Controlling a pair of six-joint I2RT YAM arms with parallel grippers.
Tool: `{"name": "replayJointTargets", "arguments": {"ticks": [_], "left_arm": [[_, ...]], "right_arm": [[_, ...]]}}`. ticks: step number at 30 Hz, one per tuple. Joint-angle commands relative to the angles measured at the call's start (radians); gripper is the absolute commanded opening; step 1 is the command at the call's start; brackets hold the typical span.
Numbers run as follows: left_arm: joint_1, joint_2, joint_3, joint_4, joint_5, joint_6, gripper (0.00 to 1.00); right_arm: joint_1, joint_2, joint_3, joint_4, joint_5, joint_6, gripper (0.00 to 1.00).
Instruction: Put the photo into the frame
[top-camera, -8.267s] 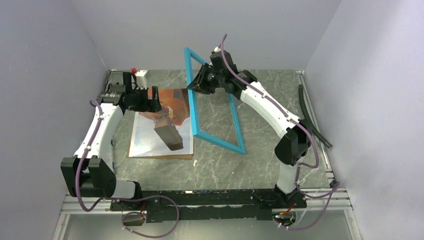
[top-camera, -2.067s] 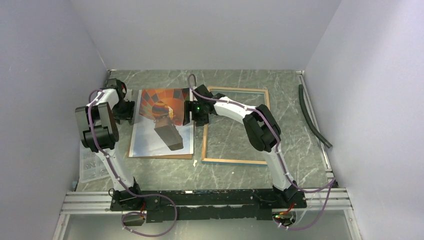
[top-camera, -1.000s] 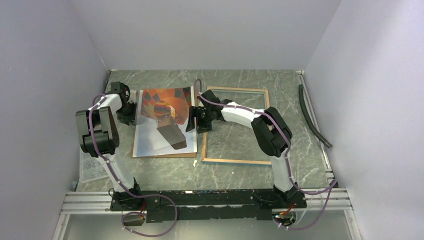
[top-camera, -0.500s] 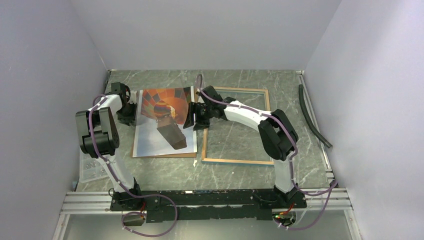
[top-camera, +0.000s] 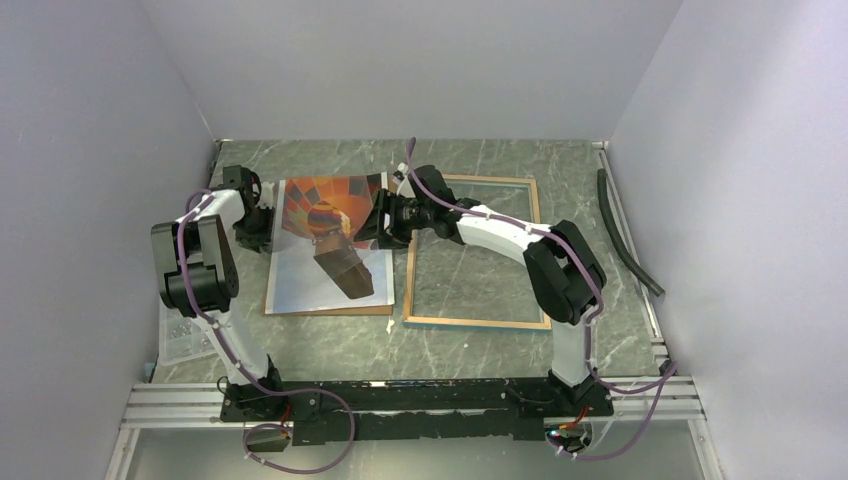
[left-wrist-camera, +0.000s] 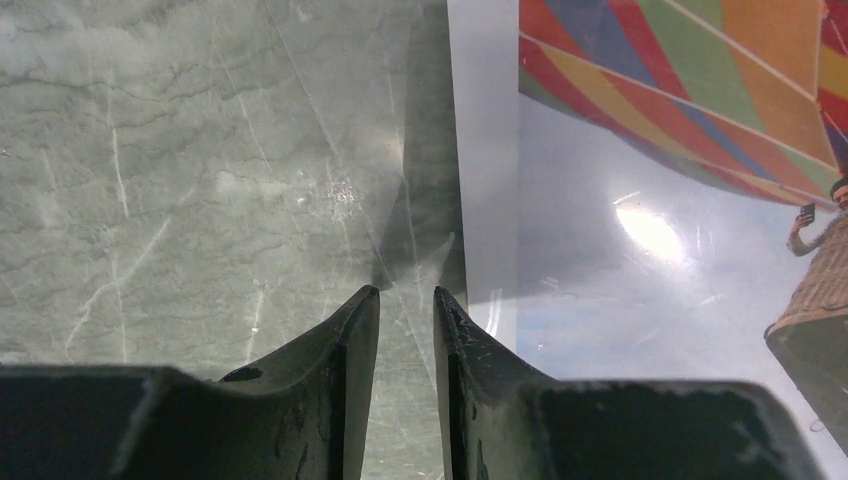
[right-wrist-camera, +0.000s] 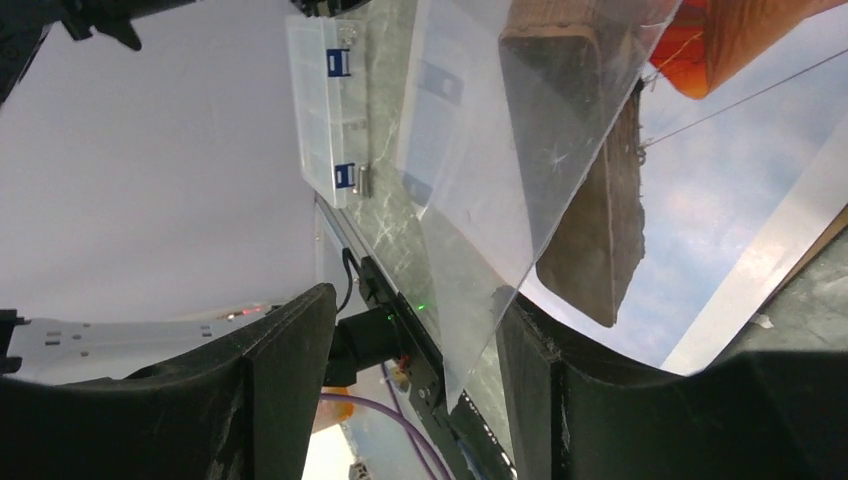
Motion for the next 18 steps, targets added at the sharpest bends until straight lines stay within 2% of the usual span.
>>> {"name": "replayJointTargets", "arguments": {"ticks": [1, 8, 14, 18], "left_arm": [[-0.014, -0.025, -0.031, -0.054, 0.057, 0.003, 0.33], [-0.013, -0.034, -0.032, -0.061, 0.065, 0.004, 0.32], [-0.014, -0.057, -0.036, -0.066, 0.079, 0.007, 0.32], [-0.014, -0.059, -0.026, -0.077, 0.084, 0.005, 0.32]], "right_arm": [[-0.023, 0.027, -0.011, 0.106, -0.02, 0.04, 0.63], [-0.056, 0.135, 0.086, 0.108, -0.004, 0.027, 0.59], [-0.057, 0.174, 0.115, 0.137, -0.014, 0.053, 0.4], [-0.057, 0.161, 0.106, 0.122, -0.013, 0.038, 0.19]]}}
